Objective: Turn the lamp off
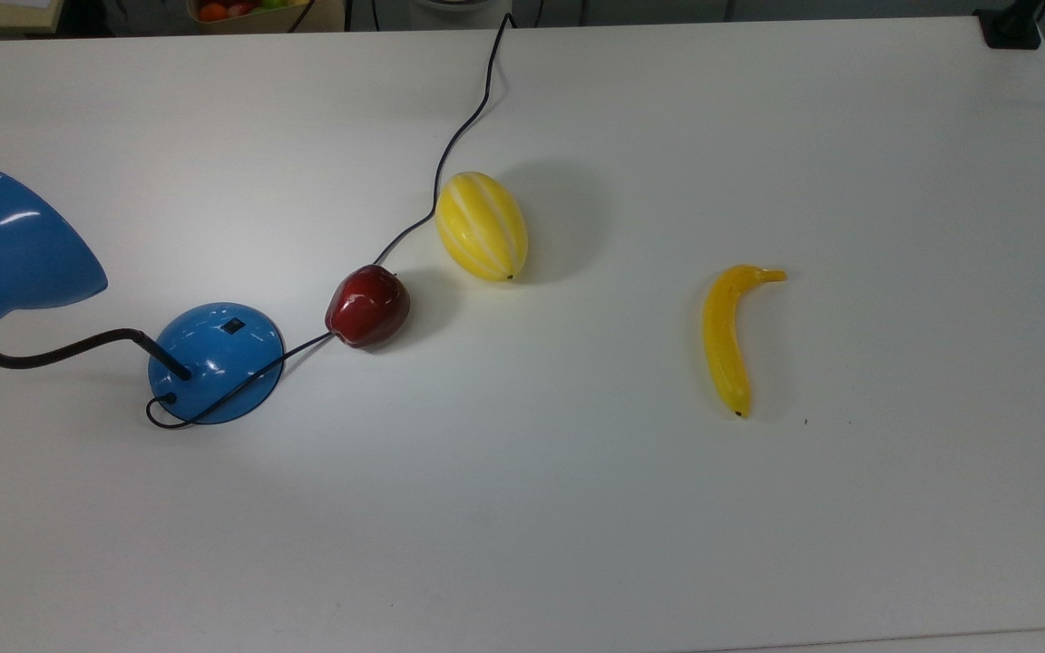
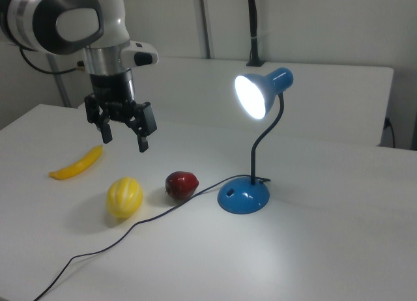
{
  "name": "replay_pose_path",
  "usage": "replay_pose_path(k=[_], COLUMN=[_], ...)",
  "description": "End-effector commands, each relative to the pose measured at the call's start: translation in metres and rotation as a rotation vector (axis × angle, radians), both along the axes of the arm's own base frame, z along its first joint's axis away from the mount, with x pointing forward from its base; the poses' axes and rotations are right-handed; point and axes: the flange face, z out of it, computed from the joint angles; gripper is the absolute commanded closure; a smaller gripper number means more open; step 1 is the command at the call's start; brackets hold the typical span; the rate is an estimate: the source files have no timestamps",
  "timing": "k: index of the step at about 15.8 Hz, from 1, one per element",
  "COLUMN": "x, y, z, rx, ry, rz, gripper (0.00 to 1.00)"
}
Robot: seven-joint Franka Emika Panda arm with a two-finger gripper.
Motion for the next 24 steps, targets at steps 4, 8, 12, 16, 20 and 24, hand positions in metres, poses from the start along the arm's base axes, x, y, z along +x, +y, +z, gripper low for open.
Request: replay_pose_path(k=[4,8,12,16,20,24], x=[-0.004,-0.004,-0.010,-0.010,0.008,0.024], y=[0.000,0.004,0.001,-0.014,-0.013,-0.007], z=[0.003,0.002,-0.001,0.003,-0.009,-0.017], rx=[0.010,0.011,0.017,0.028,0.033,0.079], ry=[0.020,0.031,0.075,0.057,0.072,0.074], rz=[0.001,0.005,0.000,-0.032,-0.039,-0.072], gripper=[0.00,0.00,0.00,0.00,0.51,1.00])
